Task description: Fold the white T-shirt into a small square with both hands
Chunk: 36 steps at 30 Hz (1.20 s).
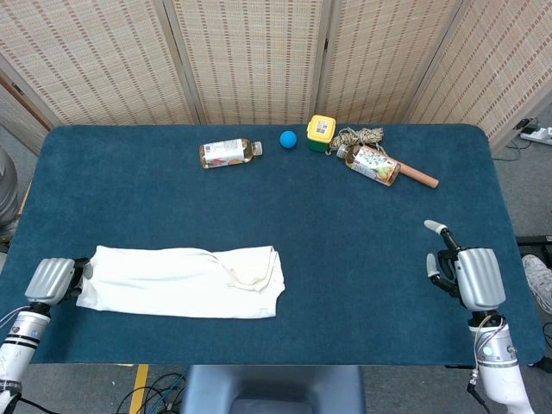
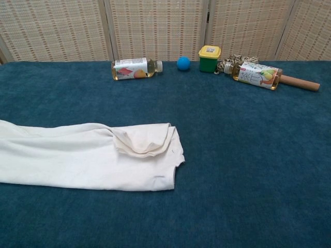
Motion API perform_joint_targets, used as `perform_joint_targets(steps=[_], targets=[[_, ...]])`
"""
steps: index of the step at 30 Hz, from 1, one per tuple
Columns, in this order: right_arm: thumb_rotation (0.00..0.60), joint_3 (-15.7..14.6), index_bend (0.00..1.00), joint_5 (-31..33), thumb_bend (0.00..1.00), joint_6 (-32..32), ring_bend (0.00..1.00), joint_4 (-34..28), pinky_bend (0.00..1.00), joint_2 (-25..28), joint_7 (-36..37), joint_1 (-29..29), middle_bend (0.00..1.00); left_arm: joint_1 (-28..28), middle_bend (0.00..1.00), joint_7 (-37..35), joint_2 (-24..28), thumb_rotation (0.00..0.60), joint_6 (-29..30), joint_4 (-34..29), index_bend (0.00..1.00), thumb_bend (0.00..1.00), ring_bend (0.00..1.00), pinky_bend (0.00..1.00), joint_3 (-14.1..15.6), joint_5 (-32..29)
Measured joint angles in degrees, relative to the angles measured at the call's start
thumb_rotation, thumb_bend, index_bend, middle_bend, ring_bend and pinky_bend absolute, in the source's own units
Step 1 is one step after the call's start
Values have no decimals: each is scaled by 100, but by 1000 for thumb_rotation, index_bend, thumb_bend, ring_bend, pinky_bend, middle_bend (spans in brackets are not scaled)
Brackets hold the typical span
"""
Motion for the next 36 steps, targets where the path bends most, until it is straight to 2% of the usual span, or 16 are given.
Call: perform_joint_targets(steps=[4, 11, 14, 17, 22, 26, 36], targets=[[600, -3, 213, -3, 533, 29, 951, 63, 1000, 21, 121, -30, 935, -59, 866, 621, 349, 600, -21, -1141, 697, 576, 806, 878, -166, -159], [600, -17, 213, 7, 534, 103, 951, 210, 1000, 57, 370, -114, 936, -290, 866, 2240, 1058, 600, -249, -3718, 696, 575, 806, 884, -596, -773], [600, -22, 213, 14, 533, 145, 951, 270, 1000, 76, 471, -158, 937, -434, 866, 3046, 1264, 600, -345, -4612, 694, 575, 806, 886, -802, -1156], [600, -25, 213, 28, 534, 182, 951, 332, 1000, 95, 570, -203, 937, -594, 866, 3775, 1362, 600, -386, -5245, 692, 576, 806, 888, -988, -1537], [600, -30, 214, 57, 533, 223, 951, 433, 1000, 114, 718, -269, 937, -872, 866, 4743, 1300, 600, -338, -5900, 689, 576, 806, 889, -1209, -2060], [600, -35, 214, 73, 534, 254, 951, 486, 1000, 128, 803, -318, 937, -1131, 866, 5454, 1022, 600, -233, -6230, 687, 575, 806, 890, -1324, -2509], [600, -46, 215, 118, 534, 280, 951, 575, 1000, 171, 922, -412, 937, -1690, 866, 6585, 58, 600, 158, -6448, 684, 576, 806, 893, -1430, -3355]])
